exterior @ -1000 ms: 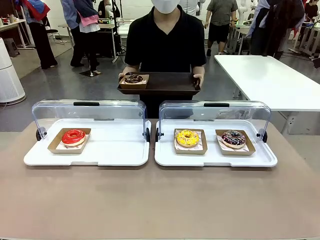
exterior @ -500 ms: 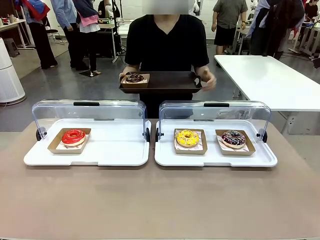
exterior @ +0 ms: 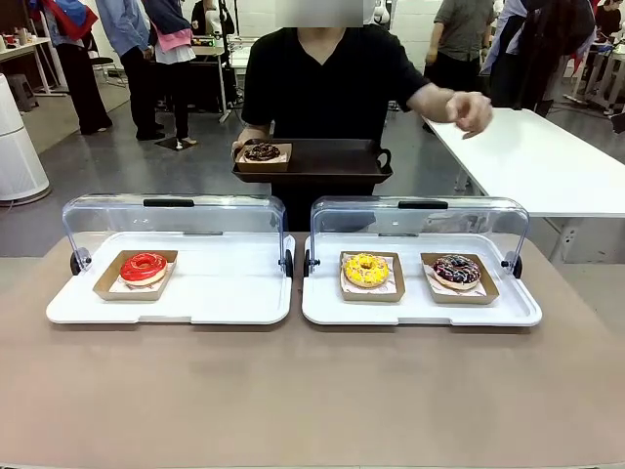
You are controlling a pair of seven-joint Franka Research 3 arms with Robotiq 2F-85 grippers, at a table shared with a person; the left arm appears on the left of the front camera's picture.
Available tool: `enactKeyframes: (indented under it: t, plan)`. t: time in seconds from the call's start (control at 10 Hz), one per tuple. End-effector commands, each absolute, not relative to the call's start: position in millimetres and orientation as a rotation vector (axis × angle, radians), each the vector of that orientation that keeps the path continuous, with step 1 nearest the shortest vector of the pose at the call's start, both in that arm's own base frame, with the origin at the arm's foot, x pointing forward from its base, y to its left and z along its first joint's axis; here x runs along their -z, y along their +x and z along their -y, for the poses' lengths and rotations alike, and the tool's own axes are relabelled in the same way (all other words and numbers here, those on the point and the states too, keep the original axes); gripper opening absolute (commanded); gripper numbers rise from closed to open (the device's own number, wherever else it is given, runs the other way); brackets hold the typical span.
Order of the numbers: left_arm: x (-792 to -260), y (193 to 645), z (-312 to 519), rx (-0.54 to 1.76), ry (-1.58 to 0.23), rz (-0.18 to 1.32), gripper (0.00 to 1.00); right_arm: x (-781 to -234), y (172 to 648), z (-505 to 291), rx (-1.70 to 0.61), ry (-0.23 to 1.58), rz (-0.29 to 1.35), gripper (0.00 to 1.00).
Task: Provide the desired donut to the person.
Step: Pick up and lift the Paper togo box containing the Donut pointed at by the person.
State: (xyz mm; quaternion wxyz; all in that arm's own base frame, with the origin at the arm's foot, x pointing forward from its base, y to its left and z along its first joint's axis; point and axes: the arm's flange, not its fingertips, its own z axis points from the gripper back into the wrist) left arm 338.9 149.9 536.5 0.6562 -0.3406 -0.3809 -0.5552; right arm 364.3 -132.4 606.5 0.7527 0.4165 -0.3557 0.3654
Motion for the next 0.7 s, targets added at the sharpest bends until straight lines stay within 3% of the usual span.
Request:
enactKeyframes:
  t: [0.0,0.6]
  plan:
    - [-537.8,338.5,-149.9,1.247,-0.778,0.860,1.00,-606.9,364.5,131.9,-0.806,0.924,0.787,1.00]
    - [-537.8,338.5,-149.9,1.247,-0.778,0.860,1.00,-606.9,364.5,131.9,-0.806,0.924,0.787,1.00]
